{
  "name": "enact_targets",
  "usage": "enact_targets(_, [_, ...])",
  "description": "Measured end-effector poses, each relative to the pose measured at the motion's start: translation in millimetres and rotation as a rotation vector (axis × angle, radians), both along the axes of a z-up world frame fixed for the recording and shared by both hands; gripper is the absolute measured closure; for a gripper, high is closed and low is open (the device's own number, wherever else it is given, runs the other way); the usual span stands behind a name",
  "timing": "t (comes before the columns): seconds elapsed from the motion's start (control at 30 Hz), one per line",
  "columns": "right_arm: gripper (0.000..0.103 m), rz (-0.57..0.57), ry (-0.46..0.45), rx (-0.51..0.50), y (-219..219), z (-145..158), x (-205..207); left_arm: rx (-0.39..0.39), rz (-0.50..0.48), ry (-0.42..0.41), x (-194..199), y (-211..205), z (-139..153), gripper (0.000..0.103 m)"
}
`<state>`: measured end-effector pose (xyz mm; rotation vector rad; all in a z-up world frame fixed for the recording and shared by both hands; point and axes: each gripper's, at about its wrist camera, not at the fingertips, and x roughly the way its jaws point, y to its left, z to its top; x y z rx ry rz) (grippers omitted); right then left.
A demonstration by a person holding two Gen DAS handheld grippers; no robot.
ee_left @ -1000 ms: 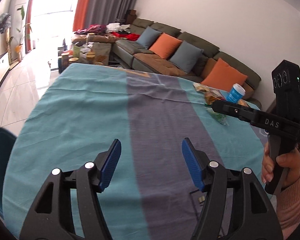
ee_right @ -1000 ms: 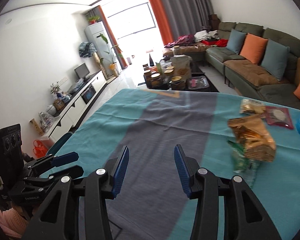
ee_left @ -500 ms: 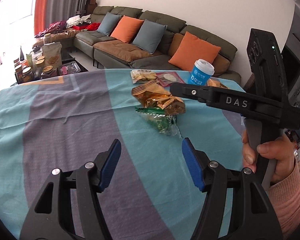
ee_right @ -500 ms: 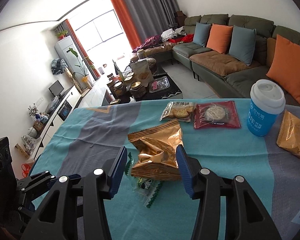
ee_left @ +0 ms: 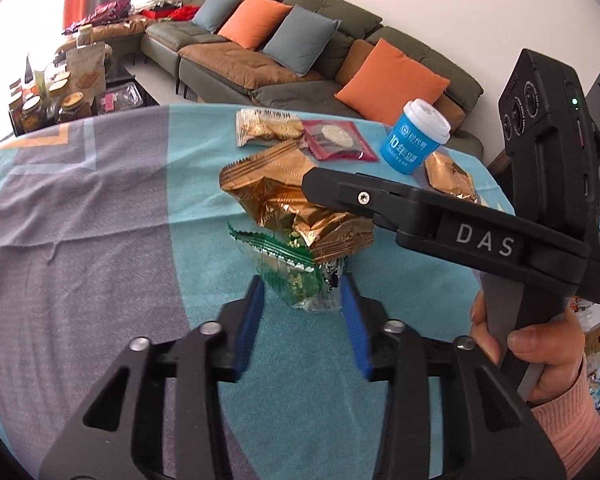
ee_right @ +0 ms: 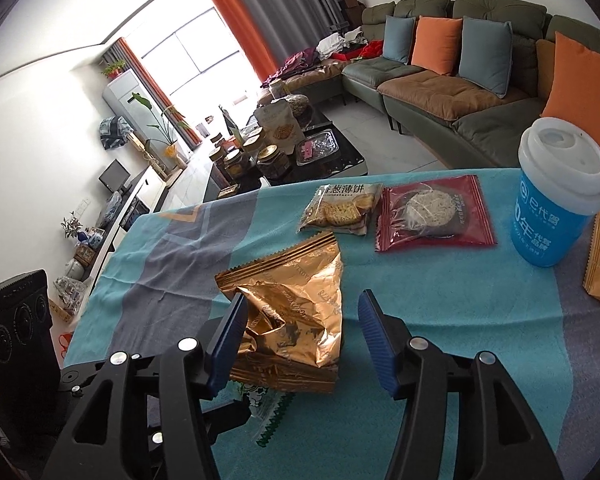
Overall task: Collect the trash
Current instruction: 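Grasp the clear green-edged wrapper with the left tool while the right tool grasps the gold wrapper, then lift both wrappers and turn both tools toward the teal bin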
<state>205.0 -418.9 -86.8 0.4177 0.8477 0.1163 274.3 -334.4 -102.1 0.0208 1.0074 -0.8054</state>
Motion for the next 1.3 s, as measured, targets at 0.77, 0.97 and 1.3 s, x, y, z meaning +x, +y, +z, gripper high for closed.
enact_targets(0.77, [0.051,-0.014,-0.013,0.008,-3,2,-12,0.005,0.034,-0.078,-15,53,12,0.084])
enact_targets(0.97, [0.067,0.031,0.021,0.054,5,-12,-6,0.006,0.061,-0.111,-23,81,19,0.084])
enact_targets(1.3, [0.078,0.065,-0.044,0.034,28,5,-25,0.019,0.118,-0.15,-42,135,29,0.084])
